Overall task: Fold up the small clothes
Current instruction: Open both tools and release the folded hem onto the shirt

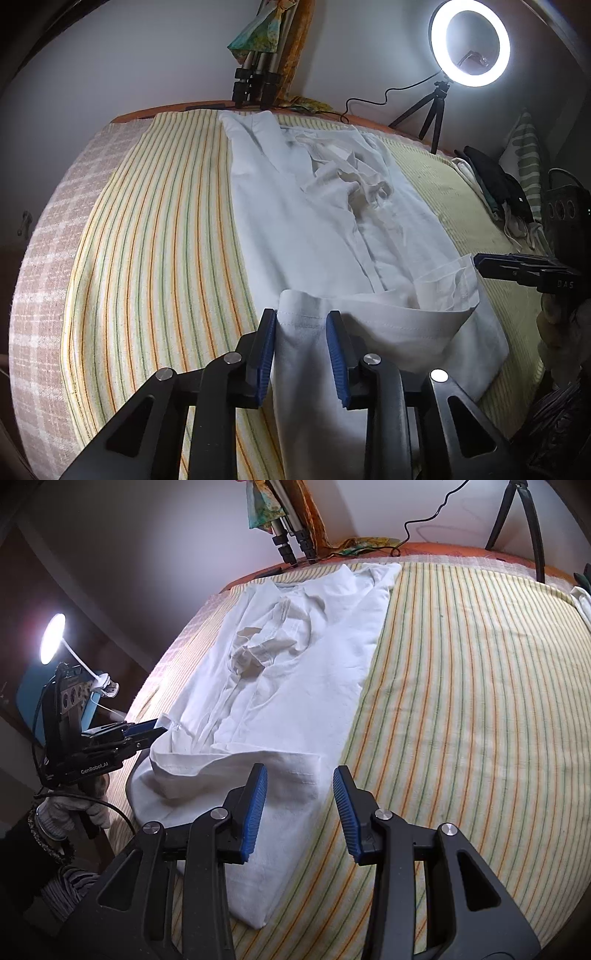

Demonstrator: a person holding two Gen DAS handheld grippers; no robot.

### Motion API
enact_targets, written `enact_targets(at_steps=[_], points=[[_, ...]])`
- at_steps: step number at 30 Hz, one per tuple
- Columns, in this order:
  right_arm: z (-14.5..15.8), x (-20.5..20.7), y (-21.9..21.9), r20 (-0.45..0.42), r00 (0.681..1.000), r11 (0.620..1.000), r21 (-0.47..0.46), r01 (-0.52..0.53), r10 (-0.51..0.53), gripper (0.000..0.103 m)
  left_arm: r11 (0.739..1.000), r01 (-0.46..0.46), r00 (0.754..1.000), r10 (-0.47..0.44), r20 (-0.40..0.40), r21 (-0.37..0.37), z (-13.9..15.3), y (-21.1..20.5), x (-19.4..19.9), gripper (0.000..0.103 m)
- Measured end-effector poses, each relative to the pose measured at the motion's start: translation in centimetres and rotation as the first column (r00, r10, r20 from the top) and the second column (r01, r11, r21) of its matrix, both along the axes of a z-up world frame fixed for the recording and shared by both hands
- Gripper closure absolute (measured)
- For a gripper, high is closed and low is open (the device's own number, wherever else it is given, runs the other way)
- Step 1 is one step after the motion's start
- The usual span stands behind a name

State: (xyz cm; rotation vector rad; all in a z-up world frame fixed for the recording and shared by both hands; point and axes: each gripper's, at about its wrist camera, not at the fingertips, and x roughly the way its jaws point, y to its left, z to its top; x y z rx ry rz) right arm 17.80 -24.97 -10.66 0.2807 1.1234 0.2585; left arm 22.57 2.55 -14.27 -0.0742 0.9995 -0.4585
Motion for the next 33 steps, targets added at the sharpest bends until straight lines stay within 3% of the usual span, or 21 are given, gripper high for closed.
enact_targets(at_steps=[2, 4, 5, 8, 12, 15, 17, 21, 24, 27, 30, 33], points=[[-0.3, 0.2, 0.0, -0.005, 1.000, 1.000, 0.001, 0.007, -0.007, 0.065, 1.000, -0.004, 1.000, 0.004, -0.009, -0.006, -0.2, 0.1, 0.1, 0.083], [-0.5, 0.3, 0.0, -0.011, 1.000, 1.000, 0.010, 0.008, -0.008, 0.078, 1.000, -0.007, 1.000, 0.007, -0.008, -0.009, -0.2, 0.1, 0.2, 0.090], [-0.6, 0.3, 0.1, -0.013, 1.000, 1.000, 0.010, 0.003, -0.003, 0.090, 1.000, -0.010, 1.000, 0.010, 0.000, -0.005, -0.1, 0.1, 0.1, 0.094], [-0.3, 0.2, 0.6, -0.002, 1.000, 1.000, -0.021, -0.006, 0.006, 0.097, 0.999, -0.039, 0.999, 0.040, 0.021, -0.023, 0.5, 0.5, -0.1, 0.100], [0.4, 0.2, 0.5, 0.030, 0.999, 0.998, -0.057, 0.020, -0.019, 0.098, 0.995, -0.100, 0.993, 0.099, 0.067, 0.013, 0.7, 1.2, 0.0, 0.102], [-0.3, 0.4, 0.1, 0.004, 0.999, 0.997, -0.062, 0.043, -0.043, 0.098, 0.989, -0.144, 0.989, 0.145, 0.018, -0.016, -0.4, 2.2, 0.5, 0.101], [-0.5, 0.3, 0.2, 0.002, 0.999, 0.998, -0.054, 0.036, -0.036, 0.098, 0.988, -0.153, 0.988, 0.153, 0.028, 0.005, -0.4, 2.3, 0.4, 0.099], [0.0, 0.4, -0.3, 0.010, 0.998, 0.993, -0.099, 0.065, -0.064, 0.097, 0.984, -0.166, 0.981, 0.158, 0.108, 0.067, 1.3, 2.2, -0.3, 0.080], [1.1, 0.0, -0.8, 0.038, 0.997, 0.996, -0.063, 0.069, -0.066, 0.097, 0.992, -0.128, 0.983, 0.124, 0.133, 0.018, 2.6, 1.9, -0.8, 0.077], [2.1, -0.6, 0.2, 0.068, 0.998, 1.000, -0.013, 0.002, -0.001, 0.097, 0.999, -0.011, 0.992, 0.015, 0.122, -0.032, 3.1, 0.3, -1.4, 0.074], [1.7, -0.9, 1.6, 0.059, 0.996, 0.998, -0.004, -0.065, 0.065, 0.097, 0.999, 0.038, 0.993, -0.041, 0.115, 0.032, 2.1, -1.9, -1.4, 0.074], [0.2, -0.7, 2.5, 0.014, 0.996, 0.995, -0.049, -0.091, 0.092, 0.097, 0.992, 0.006, 0.998, -0.014, 0.062, 0.129, -0.1, -2.7, -0.6, 0.074]])
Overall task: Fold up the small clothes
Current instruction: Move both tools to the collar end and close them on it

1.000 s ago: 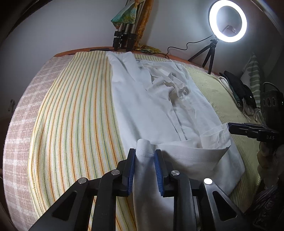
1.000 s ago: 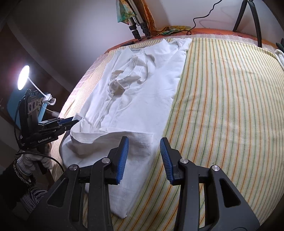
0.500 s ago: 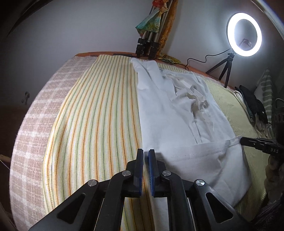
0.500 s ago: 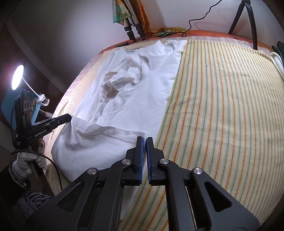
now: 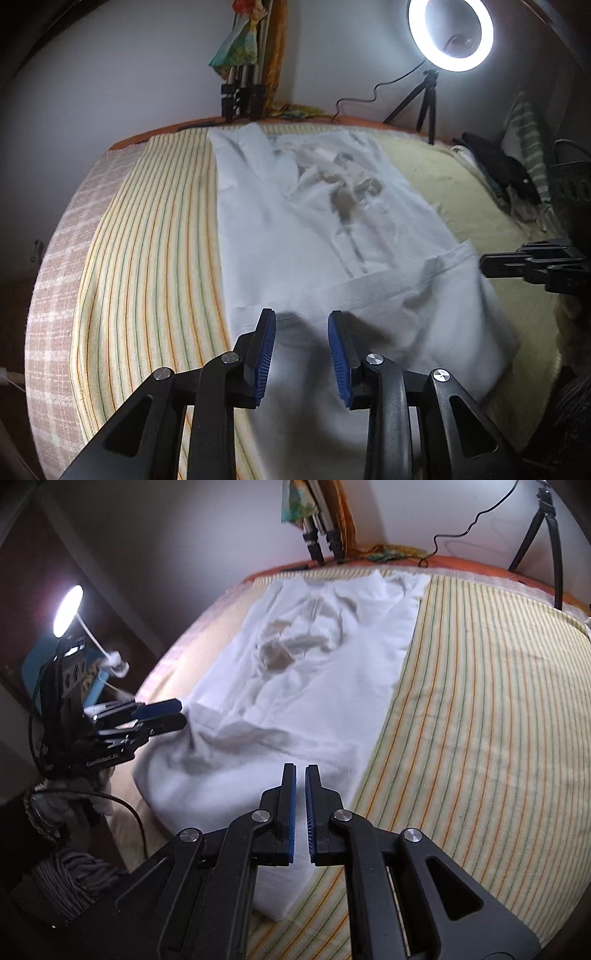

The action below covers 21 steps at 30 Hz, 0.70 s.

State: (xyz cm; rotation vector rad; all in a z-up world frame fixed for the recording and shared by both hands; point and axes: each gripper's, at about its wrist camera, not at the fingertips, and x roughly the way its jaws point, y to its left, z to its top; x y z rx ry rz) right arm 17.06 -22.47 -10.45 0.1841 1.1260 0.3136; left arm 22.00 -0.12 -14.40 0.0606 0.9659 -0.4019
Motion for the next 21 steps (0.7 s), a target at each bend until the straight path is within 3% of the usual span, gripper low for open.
enact_targets(at_steps=[4, 7, 9, 11, 14, 21], points=[[-1.2, 0.8, -1.1, -0.057, 0.997, 0.997, -0.060, 0.043, -0.047, 0.097, 0.996, -0.076, 0.997, 0.074, 0.023, 0.054, 0.1, 1.2, 1.4, 0.069], [-0.3, 1.9, -3.4, -0.036, 0.995, 0.996, -0.001, 0.094, -0.094, 0.096, 0.992, -0.121, 0.992, 0.122, 0.040, -0.019, 1.3, 3.2, 3.1, 0.067], [0.5, 3.0, -5.1, -0.010, 0.992, 0.991, 0.033, 0.129, -0.129, 0.078, 0.988, -0.139, 0.989, 0.142, 0.040, -0.067, 1.8, 4.3, 4.6, 0.066], [1.0, 4.1, -6.5, 0.026, 0.987, 0.987, 0.042, 0.158, -0.159, 0.066, 0.984, -0.141, 0.989, 0.145, 0.030, -0.109, 2.1, 5.0, 6.3, 0.064], [0.9, 6.2, -8.6, 0.059, 0.979, 0.978, 0.081, 0.191, -0.196, 0.065, 0.984, -0.129, 0.991, 0.133, 0.018, -0.122, 2.1, 5.0, 9.3, 0.062], [-1.2, 13.3, -11.4, 0.018, 0.974, 0.960, 0.177, 0.218, -0.225, 0.065, 0.965, -0.146, 0.989, 0.142, -0.037, -0.220, 1.5, 4.8, 16.9, 0.053]])
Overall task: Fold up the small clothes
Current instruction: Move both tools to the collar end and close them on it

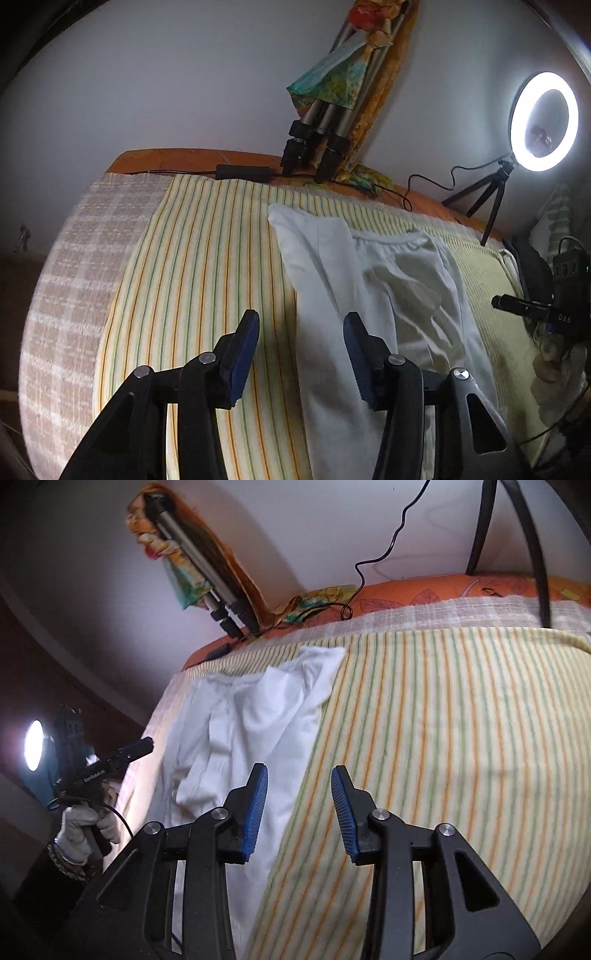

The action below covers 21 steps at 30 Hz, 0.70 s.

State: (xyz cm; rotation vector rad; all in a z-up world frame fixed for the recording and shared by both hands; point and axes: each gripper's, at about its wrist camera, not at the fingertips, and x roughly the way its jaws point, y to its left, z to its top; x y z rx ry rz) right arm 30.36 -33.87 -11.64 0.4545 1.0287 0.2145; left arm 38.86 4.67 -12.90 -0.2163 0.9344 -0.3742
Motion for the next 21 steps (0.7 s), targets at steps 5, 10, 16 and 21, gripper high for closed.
enact_targets(at_steps=[5, 10, 16, 21], points=[[-1.6, 3.9, -0.6, -0.008, 1.000, 0.999, 0.038, 0.017, -0.017, 0.065, 0.998, -0.032, 0.999, 0.030, -0.038, -0.062, -1.8, 0.1, 4.6, 0.056], [-3.1, 7.3, -1.4, -0.021, 0.999, 0.999, 0.021, 0.035, -0.035, 0.065, 0.996, -0.083, 0.996, 0.083, -0.026, -0.016, -2.9, 0.4, 6.3, 0.067], [-4.0, 9.2, -2.4, -0.014, 0.999, 0.998, 0.049, 0.044, -0.043, 0.065, 0.989, -0.079, 0.997, 0.076, -0.031, -0.126, -2.5, 0.8, 7.3, 0.047], [-4.8, 10.6, -1.8, -0.014, 1.000, 0.997, 0.071, 0.024, -0.023, 0.065, 0.990, -0.047, 0.998, 0.041, -0.051, -0.132, -2.5, -0.7, 9.1, 0.053]])
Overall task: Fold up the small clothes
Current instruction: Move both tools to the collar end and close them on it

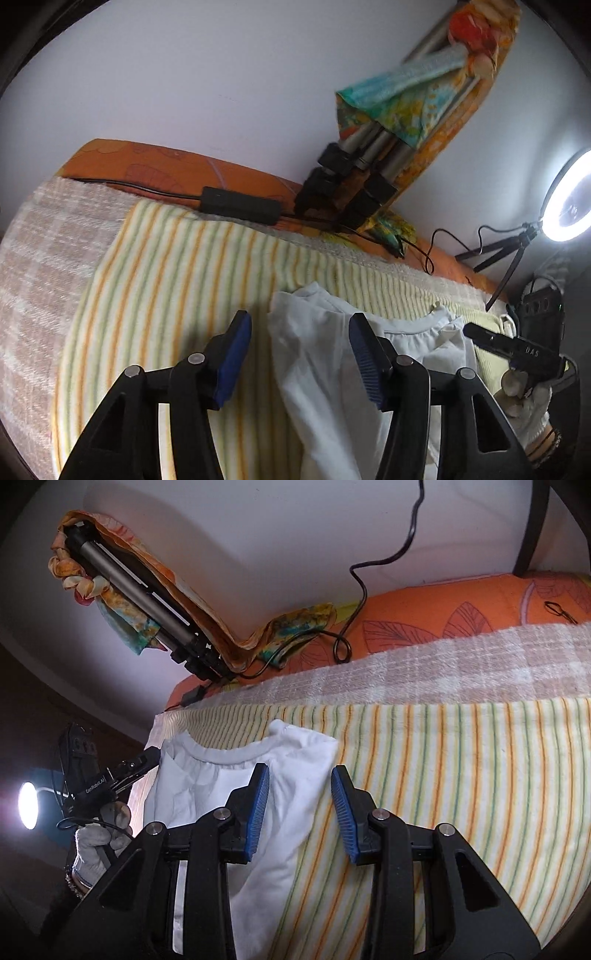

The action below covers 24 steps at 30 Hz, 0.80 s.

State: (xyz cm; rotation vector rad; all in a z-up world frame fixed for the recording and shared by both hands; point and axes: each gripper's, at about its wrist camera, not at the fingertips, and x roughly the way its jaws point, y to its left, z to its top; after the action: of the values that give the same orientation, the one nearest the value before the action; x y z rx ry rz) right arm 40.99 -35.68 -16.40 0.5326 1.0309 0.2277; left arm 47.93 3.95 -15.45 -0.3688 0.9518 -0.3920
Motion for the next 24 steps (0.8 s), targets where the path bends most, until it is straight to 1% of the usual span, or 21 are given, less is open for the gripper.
enact_targets(at_steps=[1, 2, 3, 4, 5, 6, 7, 9, 15, 20, 24], points=[[0.0, 0.2, 0.1, 0.002, 1.000, 1.000, 0.002, -0.002, 0.002, 0.065, 1.000, 0.018, 1.000, -0.018, 0.001, 0.025, -0.1, -0.7, 0.2, 0.065], [0.0, 0.4, 0.3, 0.001, 1.000, 1.000, 0.007, -0.009, 0.009, 0.065, 0.998, 0.035, 0.999, -0.035, 0.000, 0.048, -0.4, -1.3, 0.4, 0.073], [0.0, 0.4, 0.5, 0.005, 1.000, 1.000, 0.000, -0.013, 0.013, 0.072, 0.997, 0.045, 0.999, -0.045, 0.001, 0.063, -0.5, -1.8, 0.6, 0.077], [0.0, 0.6, 0.8, 0.006, 1.000, 1.000, -0.007, -0.021, 0.021, 0.079, 0.996, 0.046, 0.999, -0.048, 0.020, 0.078, -0.4, -2.1, 0.5, 0.084], [-0.1, 0.7, 1.0, 0.001, 0.999, 0.999, -0.006, -0.035, 0.035, 0.095, 0.996, 0.053, 0.998, -0.054, 0.017, 0.074, -0.4, -2.2, 0.6, 0.091], [-0.2, 0.8, 1.3, -0.002, 0.999, 0.999, -0.012, -0.043, 0.043, 0.095, 0.997, 0.055, 0.998, -0.056, 0.015, 0.060, -0.3, -2.2, 0.7, 0.097], [-0.1, 0.7, 1.5, 0.006, 0.999, 0.999, -0.023, -0.043, 0.043, 0.096, 0.997, 0.051, 0.998, -0.052, 0.019, 0.054, -0.1, -2.1, 0.5, 0.100], [0.5, 0.4, 1.8, 0.035, 0.998, 0.998, -0.020, -0.052, 0.053, 0.097, 0.998, 0.050, 0.998, -0.051, 0.030, 0.032, 0.2, -2.0, 0.3, 0.101], [3.7, -1.4, 1.9, 0.119, 0.991, 0.998, -0.007, -0.062, 0.063, 0.098, 0.999, 0.049, 0.995, -0.047, 0.088, -0.022, 3.3, -1.0, -1.8, 0.101], [6.4, -3.7, 2.6, 0.161, 0.982, 0.995, -0.031, -0.091, 0.095, 0.098, 0.997, 0.074, 0.989, -0.070, 0.132, -0.027, 6.1, -0.5, -4.9, 0.101], [8.3, -6.0, 3.5, 0.184, 0.975, 0.991, -0.055, -0.121, 0.129, 0.098, 0.996, 0.087, 0.984, -0.085, 0.159, -0.006, 8.1, -0.3, -7.7, 0.101]])
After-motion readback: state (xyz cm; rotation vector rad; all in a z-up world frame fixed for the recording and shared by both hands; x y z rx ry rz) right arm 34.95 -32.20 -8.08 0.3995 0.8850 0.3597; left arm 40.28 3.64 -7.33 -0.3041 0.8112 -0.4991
